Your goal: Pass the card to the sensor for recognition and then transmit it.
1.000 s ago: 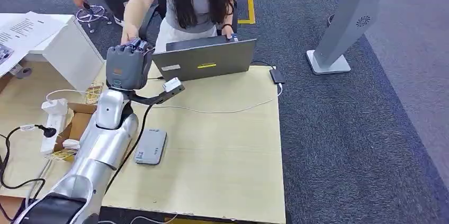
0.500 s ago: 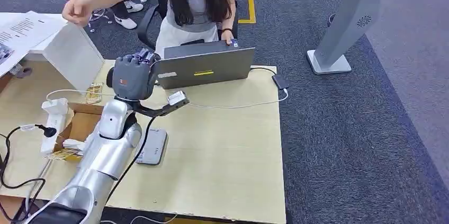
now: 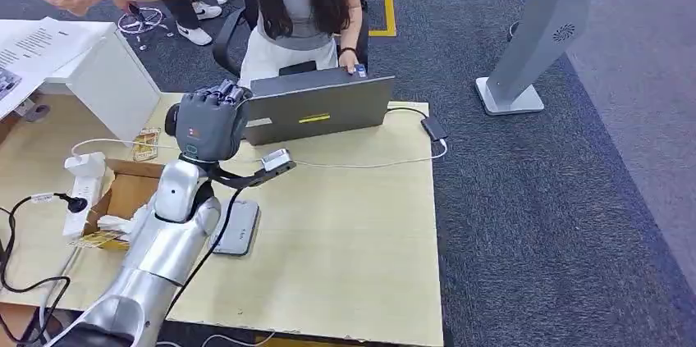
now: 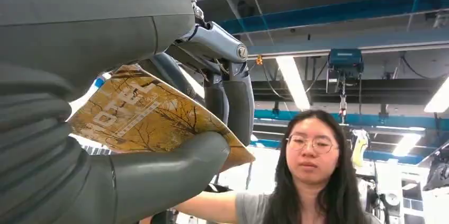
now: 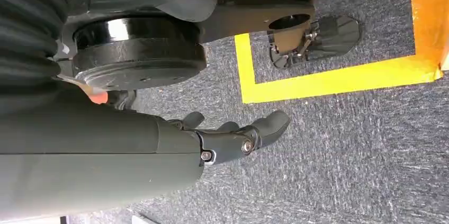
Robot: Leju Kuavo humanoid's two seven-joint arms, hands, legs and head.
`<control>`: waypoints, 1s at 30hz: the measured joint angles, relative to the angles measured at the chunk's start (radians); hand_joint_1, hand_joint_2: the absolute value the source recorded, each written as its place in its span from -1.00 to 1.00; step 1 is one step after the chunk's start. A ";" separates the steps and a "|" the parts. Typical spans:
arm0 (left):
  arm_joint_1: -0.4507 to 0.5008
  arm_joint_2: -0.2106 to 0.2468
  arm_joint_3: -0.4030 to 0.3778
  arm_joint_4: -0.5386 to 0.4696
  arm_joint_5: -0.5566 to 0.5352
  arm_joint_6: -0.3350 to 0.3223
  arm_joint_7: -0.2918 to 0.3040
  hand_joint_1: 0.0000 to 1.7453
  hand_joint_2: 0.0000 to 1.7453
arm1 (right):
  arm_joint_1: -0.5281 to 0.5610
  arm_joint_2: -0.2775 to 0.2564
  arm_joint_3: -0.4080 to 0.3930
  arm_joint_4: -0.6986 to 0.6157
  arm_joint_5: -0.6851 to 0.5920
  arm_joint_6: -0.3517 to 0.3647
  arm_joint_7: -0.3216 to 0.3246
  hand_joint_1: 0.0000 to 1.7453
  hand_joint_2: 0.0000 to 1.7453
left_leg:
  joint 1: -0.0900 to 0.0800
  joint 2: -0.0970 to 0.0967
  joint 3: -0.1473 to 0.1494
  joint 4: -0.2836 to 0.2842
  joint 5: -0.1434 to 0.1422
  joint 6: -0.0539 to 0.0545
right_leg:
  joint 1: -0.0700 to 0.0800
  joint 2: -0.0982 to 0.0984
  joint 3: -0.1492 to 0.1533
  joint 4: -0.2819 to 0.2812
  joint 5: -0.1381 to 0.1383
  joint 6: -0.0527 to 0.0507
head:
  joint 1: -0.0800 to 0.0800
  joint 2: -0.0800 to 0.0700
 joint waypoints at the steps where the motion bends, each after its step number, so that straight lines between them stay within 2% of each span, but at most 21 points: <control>1: 0.000 0.000 0.000 0.000 0.000 0.000 0.000 1.00 1.00 | 0.000 0.000 0.000 0.000 0.000 0.000 0.000 -1.00 1.00 | 0.000 0.000 0.000 0.000 0.000 0.000 | 0.000 0.000 0.000 0.000 0.000 0.000 | 0.000 0.000; 4: 0.006 0.000 -0.002 -0.006 0.015 0.001 -0.012 1.00 1.00 | 0.000 0.000 -0.001 0.000 -0.004 -0.001 -0.002 -1.00 1.00 | 0.000 0.000 0.000 0.000 0.000 0.000 | 0.000 0.000 0.000 0.000 0.000 0.000 | 0.000 0.000; 6: 0.043 0.007 -0.014 -0.046 0.031 0.004 -0.035 1.00 1.00 | 0.000 0.000 -0.004 0.000 -0.016 -0.002 -0.009 -1.00 1.00 | 0.000 0.000 0.000 0.000 0.000 0.000 | 0.000 0.000 0.000 0.000 0.000 0.000 | 0.000 0.000; 8: 0.124 0.021 -0.032 -0.117 0.036 0.014 -0.054 1.00 1.00 | 0.001 0.000 -0.009 0.000 -0.032 -0.003 -0.021 -1.00 1.00 | 0.000 0.000 0.000 -0.001 0.000 0.000 | 0.000 0.000 0.000 0.000 -0.001 0.000 | 0.000 0.000; 12: 0.342 0.062 -0.064 -0.298 0.024 0.020 -0.106 1.00 1.00 | 0.003 0.000 -0.025 0.000 -0.060 -0.019 -0.025 -1.00 1.00 | 0.000 0.000 -0.001 -0.001 -0.003 -0.001 | 0.000 0.000 -0.001 0.000 -0.004 0.002 | 0.000 0.000; 16: 0.510 0.093 -0.065 -0.407 0.050 0.011 -0.146 1.00 1.00 | 0.006 0.000 -0.043 0.000 -0.076 -0.024 -0.037 -1.00 1.00 | -0.001 -0.001 -0.002 -0.001 -0.004 0.000 | -0.001 -0.002 -0.001 -0.001 -0.005 0.003 | 0.000 0.000; 18: 0.567 0.108 -0.065 -0.412 0.075 0.000 -0.123 1.00 1.00 | 0.006 0.000 -0.054 0.000 -0.085 -0.032 -0.039 -1.00 1.00 | -0.001 -0.002 -0.002 -0.001 -0.005 0.000 | -0.001 -0.003 -0.001 -0.001 -0.005 0.002 | 0.000 0.000; 22: 0.629 0.133 -0.065 -0.379 0.111 0.014 -0.122 1.00 1.00 | 0.006 -0.001 -0.066 -0.001 -0.093 -0.030 -0.021 -1.00 1.00 | -0.001 -0.003 -0.002 -0.001 -0.005 0.000 | -0.001 -0.006 0.000 -0.001 -0.005 0.002 | 0.000 0.000; 30: 0.665 0.147 -0.065 -0.352 0.121 0.017 -0.122 1.00 1.00 | 0.005 -0.001 -0.079 -0.002 -0.094 -0.021 -0.014 -1.00 1.00 | -0.001 -0.005 -0.002 -0.001 -0.004 0.000 | -0.001 -0.007 0.001 -0.001 -0.005 0.003 | 0.000 0.000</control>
